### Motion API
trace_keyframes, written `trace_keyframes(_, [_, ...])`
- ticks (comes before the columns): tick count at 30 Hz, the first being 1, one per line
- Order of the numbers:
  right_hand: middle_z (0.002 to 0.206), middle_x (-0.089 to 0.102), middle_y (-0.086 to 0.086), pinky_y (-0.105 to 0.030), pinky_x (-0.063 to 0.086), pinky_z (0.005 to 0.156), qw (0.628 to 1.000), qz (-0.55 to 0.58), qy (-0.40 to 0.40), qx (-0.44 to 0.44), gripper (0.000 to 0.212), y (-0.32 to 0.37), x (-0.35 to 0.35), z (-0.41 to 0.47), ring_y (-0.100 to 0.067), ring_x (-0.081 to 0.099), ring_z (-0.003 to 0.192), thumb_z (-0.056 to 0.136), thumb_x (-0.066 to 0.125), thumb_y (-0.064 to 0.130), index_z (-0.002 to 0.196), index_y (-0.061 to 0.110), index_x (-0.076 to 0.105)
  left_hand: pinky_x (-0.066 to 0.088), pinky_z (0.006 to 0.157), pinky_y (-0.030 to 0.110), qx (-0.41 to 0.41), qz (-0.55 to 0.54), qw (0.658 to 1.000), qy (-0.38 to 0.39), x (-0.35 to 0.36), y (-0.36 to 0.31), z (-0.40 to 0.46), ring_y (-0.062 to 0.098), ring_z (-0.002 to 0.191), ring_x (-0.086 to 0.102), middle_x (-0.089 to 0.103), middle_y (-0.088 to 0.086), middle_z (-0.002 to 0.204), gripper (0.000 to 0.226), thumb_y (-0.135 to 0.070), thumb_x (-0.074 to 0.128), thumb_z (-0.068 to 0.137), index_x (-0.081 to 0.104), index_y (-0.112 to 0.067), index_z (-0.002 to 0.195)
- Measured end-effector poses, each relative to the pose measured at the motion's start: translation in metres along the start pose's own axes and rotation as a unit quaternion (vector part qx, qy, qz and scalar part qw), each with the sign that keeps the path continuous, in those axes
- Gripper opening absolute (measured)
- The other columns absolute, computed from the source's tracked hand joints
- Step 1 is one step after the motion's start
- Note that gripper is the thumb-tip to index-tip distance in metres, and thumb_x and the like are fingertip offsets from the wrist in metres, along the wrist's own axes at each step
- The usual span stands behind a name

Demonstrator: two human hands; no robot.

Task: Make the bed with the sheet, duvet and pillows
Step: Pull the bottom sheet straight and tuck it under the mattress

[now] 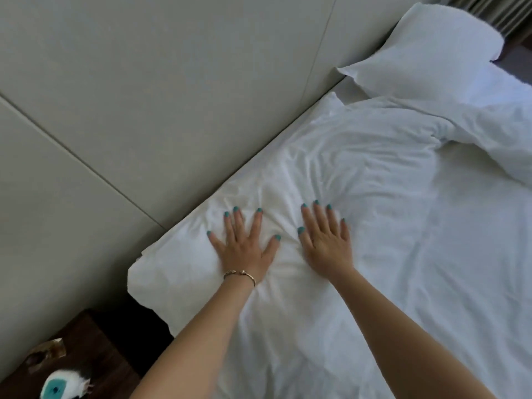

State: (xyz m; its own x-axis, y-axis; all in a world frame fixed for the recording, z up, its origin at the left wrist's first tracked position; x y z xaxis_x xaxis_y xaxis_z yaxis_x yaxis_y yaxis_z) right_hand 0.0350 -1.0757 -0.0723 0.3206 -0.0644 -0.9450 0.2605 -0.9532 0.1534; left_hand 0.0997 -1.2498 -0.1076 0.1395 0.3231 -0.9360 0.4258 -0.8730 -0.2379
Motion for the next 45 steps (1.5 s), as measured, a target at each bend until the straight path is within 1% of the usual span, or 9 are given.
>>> trace_keyframes(3, [0.161,-0.018,0.013,-0.045,-0.003,0.12,0.998,0.042,0.037,0.025,0.067,-0.008,0.014,-0.054,-0.012,-0.019,0.147,0.088,-0.002,0.062,0.151,0.043,-0.013,0.001,0.108,0.067,-0.001,0.016,1.0,0.005,-0.006,-0.002,-0.008,0.029,0.148,-0.008,-0.006,0.009,0.162,0.074,-0.074,0.003,0.084,-0.008,-0.043,0.15])
trace_keyframes(9, [0.157,-0.024,0.02,-0.046,-0.002,0.12,0.984,0.122,0.103,0.079,0.073,-0.014,0.043,-0.142,-0.01,-0.022,0.146,0.091,0.023,0.067,0.147,0.048,-0.018,0.006,0.114,0.057,-0.031,-0.04,0.999,0.0,-0.005,-0.026,-0.047,0.029,0.148,0.004,0.007,0.016,0.16,0.064,-0.049,0.016,0.096,0.008,-0.023,0.154])
trace_keyframes(18, [0.162,-0.014,0.011,-0.052,-0.004,0.119,0.955,0.163,0.204,0.138,0.072,-0.036,0.085,-0.259,-0.019,-0.011,0.15,0.097,0.034,0.053,0.153,0.038,-0.008,0.012,0.11,0.055,0.145,0.038,0.987,0.066,0.057,-0.045,-0.187,0.034,0.143,0.019,0.027,0.022,0.154,0.077,-0.046,0.032,0.085,0.029,0.0,0.146])
trace_keyframes(24, [0.163,-0.011,0.006,-0.045,0.015,0.12,0.882,0.31,0.221,0.277,0.076,-0.1,0.15,-0.428,-0.023,0.001,0.15,0.098,0.045,0.044,0.156,0.027,0.0,0.004,0.119,0.039,0.091,0.083,0.962,0.242,0.099,-0.062,-0.299,0.029,0.147,-0.011,-0.015,0.013,0.159,0.088,-0.039,0.047,0.092,-0.009,-0.005,0.151])
trace_keyframes(29, [0.162,0.013,0.001,-0.039,0.03,0.115,0.785,0.447,0.175,0.393,0.07,-0.126,0.209,-0.587,-0.025,0.025,0.145,0.093,0.049,0.043,0.154,0.022,0.02,0.037,0.108,0.035,0.184,0.177,0.872,0.417,0.157,-0.071,-0.434,0.03,0.129,0.044,0.042,0.014,0.145,0.046,-0.031,0.042,0.095,0.049,-0.008,0.135])
trace_keyframes(35, [0.146,0.043,-0.008,-0.032,0.036,0.108,0.644,0.553,0.228,0.477,0.05,-0.109,0.274,-0.748,-0.022,0.046,0.127,0.093,0.048,0.039,0.138,0.017,0.047,0.043,0.098,0.032,0.381,0.441,0.626,0.518,0.206,-0.093,-0.598,0.027,0.123,0.052,0.052,0.008,0.139,0.045,-0.037,0.041,0.097,0.055,-0.016,0.134])
trace_keyframes(37, [0.141,0.045,-0.009,-0.032,0.036,0.106,0.606,0.586,0.239,0.482,0.047,-0.095,0.284,-0.784,-0.022,0.047,0.124,0.093,0.047,0.04,0.133,0.018,0.05,0.041,0.1,0.031,0.416,0.416,0.635,0.501,0.221,-0.123,-0.621,0.024,0.123,0.052,0.053,0.004,0.137,0.043,-0.038,0.043,0.097,0.054,-0.02,0.134])
trace_keyframes(41, [0.16,0.019,-0.008,-0.031,0.029,0.113,0.536,0.634,0.143,0.539,0.071,-0.103,0.298,-0.817,-0.025,0.028,0.143,0.098,0.048,0.038,0.155,0.015,0.014,0.034,0.11,0.036,0.482,0.33,0.693,0.422,0.255,-0.186,-0.636,0.023,0.137,0.036,0.035,0.003,0.151,0.056,-0.034,0.05,0.092,0.036,-0.024,0.146])
trace_keyframes(45, [0.161,0.018,-0.008,-0.034,0.026,0.116,0.53,0.62,0.062,0.574,0.071,-0.159,0.292,-0.826,-0.025,0.024,0.145,0.096,0.052,0.035,0.155,0.019,0.017,0.018,0.118,0.037,0.561,0.27,0.717,0.313,0.273,-0.228,-0.638,0.028,0.146,0.013,0.012,0.009,0.16,0.072,-0.028,0.055,0.089,0.02,-0.021,0.152])
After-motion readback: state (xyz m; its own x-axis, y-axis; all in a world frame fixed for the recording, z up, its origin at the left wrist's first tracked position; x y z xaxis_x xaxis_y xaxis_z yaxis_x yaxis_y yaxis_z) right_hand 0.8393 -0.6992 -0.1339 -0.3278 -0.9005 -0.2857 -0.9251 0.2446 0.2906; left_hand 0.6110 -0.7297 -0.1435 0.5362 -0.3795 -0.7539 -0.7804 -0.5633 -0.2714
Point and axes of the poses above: each hand's wrist, its own z-axis towards the middle knuckle, its own x-axis out of the palm, y = z × x, the point moved 4 cm from there along z, towards the middle knuckle
